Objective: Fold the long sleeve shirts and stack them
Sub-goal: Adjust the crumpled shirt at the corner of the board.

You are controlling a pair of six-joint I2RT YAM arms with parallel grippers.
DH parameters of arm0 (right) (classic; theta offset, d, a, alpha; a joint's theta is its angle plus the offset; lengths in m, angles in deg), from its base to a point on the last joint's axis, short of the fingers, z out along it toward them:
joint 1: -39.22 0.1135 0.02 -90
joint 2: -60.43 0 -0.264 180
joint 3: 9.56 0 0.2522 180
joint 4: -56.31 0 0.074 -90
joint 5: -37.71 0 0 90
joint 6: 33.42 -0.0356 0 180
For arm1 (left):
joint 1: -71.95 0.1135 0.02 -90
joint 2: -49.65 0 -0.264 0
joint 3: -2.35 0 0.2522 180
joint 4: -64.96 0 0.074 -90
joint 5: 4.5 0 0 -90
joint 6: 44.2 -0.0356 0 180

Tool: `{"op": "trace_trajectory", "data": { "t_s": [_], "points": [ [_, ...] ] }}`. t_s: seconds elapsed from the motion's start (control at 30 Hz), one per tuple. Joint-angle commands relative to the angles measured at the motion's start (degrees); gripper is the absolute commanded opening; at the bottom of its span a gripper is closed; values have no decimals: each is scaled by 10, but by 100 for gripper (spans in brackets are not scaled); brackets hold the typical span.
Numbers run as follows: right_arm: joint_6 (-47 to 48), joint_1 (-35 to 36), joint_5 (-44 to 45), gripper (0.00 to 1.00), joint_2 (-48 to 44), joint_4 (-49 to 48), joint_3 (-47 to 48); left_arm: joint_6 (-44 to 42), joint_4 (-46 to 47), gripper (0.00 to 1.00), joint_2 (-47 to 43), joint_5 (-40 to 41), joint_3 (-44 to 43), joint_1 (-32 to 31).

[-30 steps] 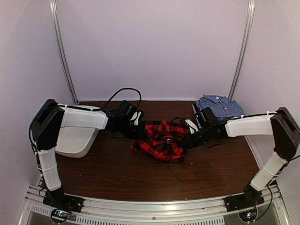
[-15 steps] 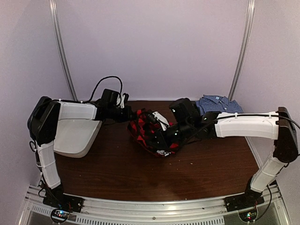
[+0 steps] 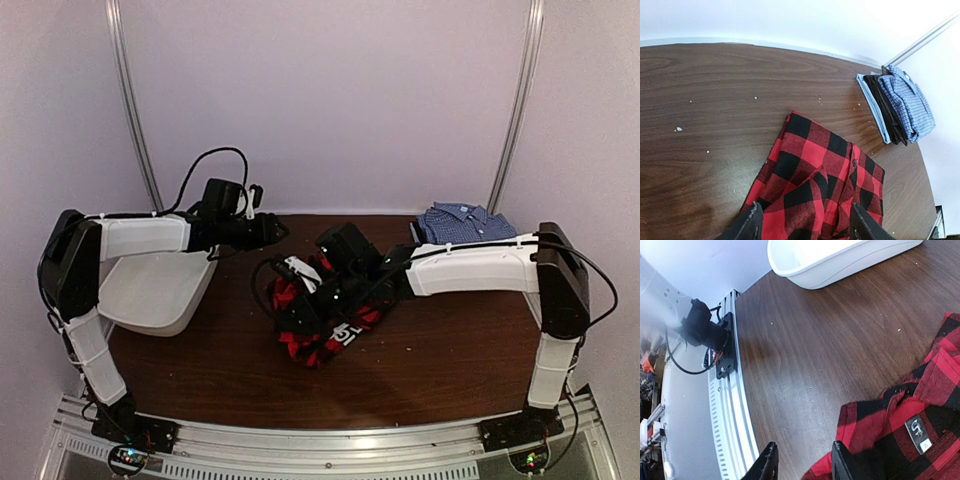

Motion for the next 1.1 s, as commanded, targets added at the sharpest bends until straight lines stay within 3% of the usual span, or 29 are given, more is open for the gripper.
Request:
{"op": "trace_trajectory", "data": {
  "t_s": [0.0,0.17,0.33,0.6,0.8,1.07],
  "points": [
    [21,0,-9,46,-12,11,28,0,0,61,-54,-27,50,3],
    [29,0,-9,53,-9,38,68,2,4,62,-61,-94,88,-18],
    [40,-20,89,65,-63,50,56,1,-37,62,-56,-70,90,-64],
    [-32,-142,139,73,-128,-2,-41,1,-109,62,-27,-5,42,-125],
    [-40,-212,156,73,-82,0,-52,-2,-146,62,35,18,-32,-170],
    [15,-211,212,72,1,44,-10,-10,-236,62,128,70,-128,-216]
  ]
}}
